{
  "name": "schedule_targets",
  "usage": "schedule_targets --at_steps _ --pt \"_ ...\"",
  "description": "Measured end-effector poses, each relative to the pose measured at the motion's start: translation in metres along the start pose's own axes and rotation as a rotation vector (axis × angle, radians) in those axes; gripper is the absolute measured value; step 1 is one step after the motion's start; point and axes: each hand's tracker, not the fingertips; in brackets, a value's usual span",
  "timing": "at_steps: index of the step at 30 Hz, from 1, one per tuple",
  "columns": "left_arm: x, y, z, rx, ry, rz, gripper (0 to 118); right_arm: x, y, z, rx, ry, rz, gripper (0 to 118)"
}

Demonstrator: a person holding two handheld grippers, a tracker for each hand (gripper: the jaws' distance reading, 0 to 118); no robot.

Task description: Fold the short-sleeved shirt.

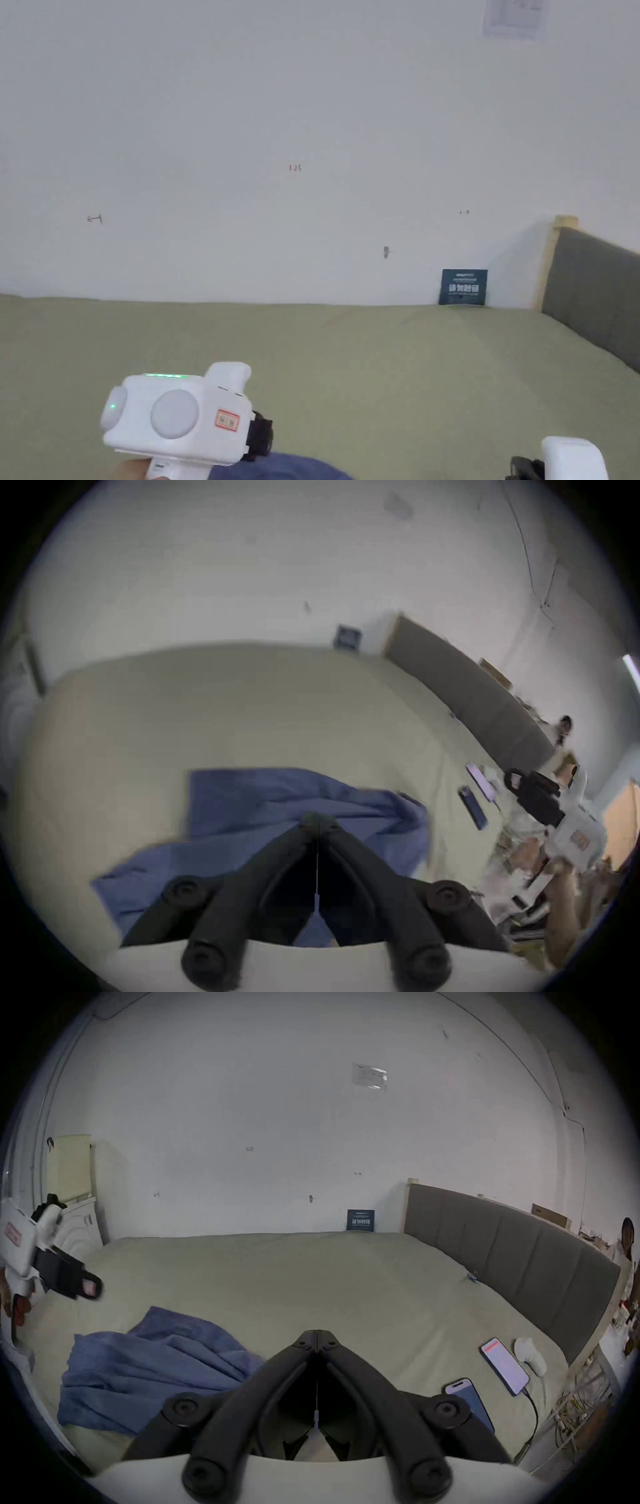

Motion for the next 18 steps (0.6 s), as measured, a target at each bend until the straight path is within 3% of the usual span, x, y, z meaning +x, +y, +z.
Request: schedule_targets --at_steps 9,13,18 --pt "-0.097 -0.084 0.143 0.128 0.266 0.127 0 -0.043 0.009 -0.006 0.008 0.106 0.058 0" --pt "-0.130 -0.112 0.152 0.091 0.288 0.218 0 -0.058 0.003 -0.010 -0.018 0.138 0.072 0" --pt "-0.174 -0.114 0.113 -0.022 0.296 0.326 0 -0.069 -0.007 -0.016 -0.045 0.164 0.092 0"
